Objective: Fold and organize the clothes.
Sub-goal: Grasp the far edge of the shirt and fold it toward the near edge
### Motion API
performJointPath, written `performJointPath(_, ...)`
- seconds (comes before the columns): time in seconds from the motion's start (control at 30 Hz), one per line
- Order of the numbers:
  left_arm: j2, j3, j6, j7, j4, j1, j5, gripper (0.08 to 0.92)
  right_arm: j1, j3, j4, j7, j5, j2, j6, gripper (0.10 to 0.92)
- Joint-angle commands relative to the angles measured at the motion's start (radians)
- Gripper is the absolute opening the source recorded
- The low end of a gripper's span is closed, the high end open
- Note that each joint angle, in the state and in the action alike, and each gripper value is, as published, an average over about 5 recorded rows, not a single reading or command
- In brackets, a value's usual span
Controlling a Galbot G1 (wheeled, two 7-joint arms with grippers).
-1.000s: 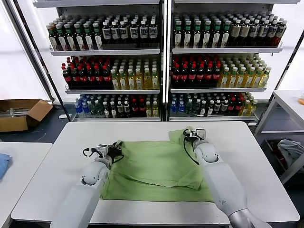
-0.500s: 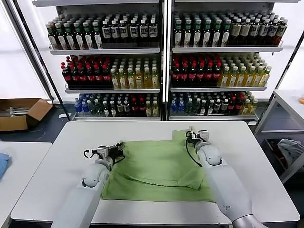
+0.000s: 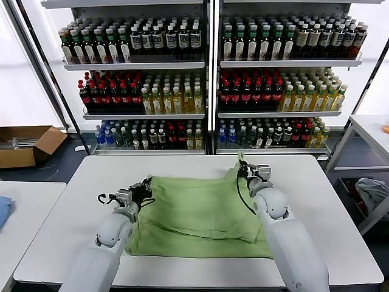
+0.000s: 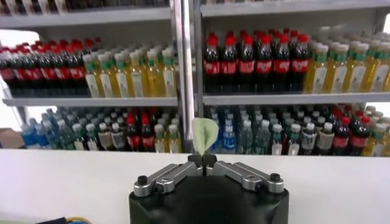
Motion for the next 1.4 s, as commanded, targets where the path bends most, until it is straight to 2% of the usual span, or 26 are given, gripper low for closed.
performJointPath(0.03,0.034,-0.029,-0.017,0.0,-0.189,0.151,0.011,0.09,-0.259,0.069,0.296,0.071,0.002,0.003,-0.028,0.106)
performJointPath(0.33,0.022,-0.056,-0.033,0.006,-0.318,0.346,0.083,0.09,-0.495,0.161,0.417,0.108,-0.005,-0.006,-0.021,0.106)
performJointPath(0.63,-0.017,-0.07,-0.052,0.013,-0.344,0.442,0.147,0.09,-0.592,0.201,0.489,0.137,0.001,-0.04,-0.019,0.106)
performJointPath(0.9,-0.044,-0.082,-0.069,0.026,-0.334,0.485,0.192,0.09,-0.656,0.177,0.497,0.142,-0.04,-0.032,0.004,0.106)
performJointPath(1.4,-0.05,-0.122,-0.065,0.035,-0.305,0.461,0.2,0.09,-0.643,0.182,0.462,0.152,-0.051,-0.034,0.03,0.106)
